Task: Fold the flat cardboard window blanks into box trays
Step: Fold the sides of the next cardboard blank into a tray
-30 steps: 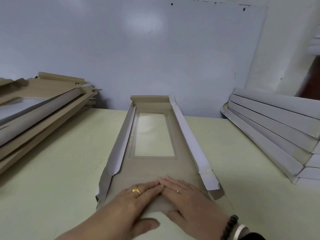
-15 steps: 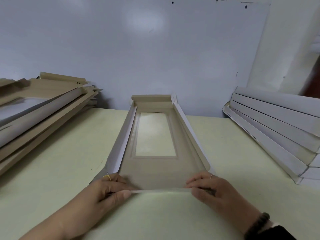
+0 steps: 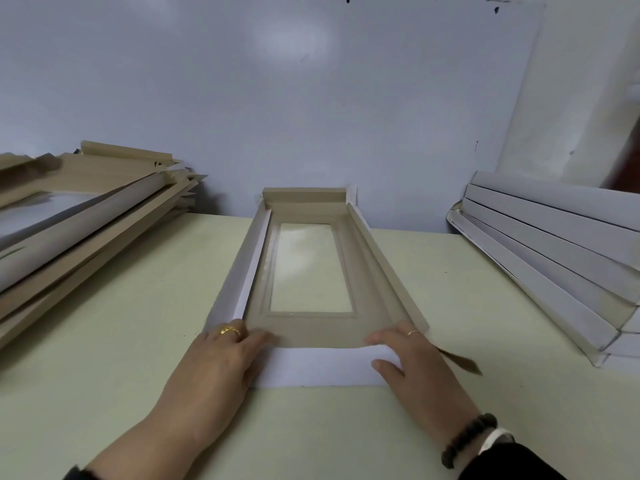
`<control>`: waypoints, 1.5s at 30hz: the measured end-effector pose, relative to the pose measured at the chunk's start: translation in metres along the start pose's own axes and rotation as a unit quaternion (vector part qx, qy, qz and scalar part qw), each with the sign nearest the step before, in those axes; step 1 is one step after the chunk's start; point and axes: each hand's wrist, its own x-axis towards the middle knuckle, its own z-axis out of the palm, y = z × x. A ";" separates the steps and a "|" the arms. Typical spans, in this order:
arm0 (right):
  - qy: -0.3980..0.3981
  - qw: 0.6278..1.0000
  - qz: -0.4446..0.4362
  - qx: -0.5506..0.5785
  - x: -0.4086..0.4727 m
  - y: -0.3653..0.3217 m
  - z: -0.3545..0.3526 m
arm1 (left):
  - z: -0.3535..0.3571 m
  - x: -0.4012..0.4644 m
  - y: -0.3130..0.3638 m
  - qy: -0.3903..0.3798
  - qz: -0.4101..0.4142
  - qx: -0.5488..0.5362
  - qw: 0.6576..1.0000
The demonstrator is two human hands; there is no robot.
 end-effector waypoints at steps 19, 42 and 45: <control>-0.105 0.992 -0.048 0.053 -0.003 0.003 -0.005 | 0.013 0.000 -0.004 -0.112 0.006 -0.136 0.984; 0.060 0.998 0.015 -0.009 0.021 0.001 0.007 | 0.008 0.015 0.018 -0.027 0.058 0.045 0.997; 0.035 0.992 -0.014 -0.118 0.024 -0.003 0.009 | 0.024 0.019 0.017 -0.079 0.034 0.012 0.996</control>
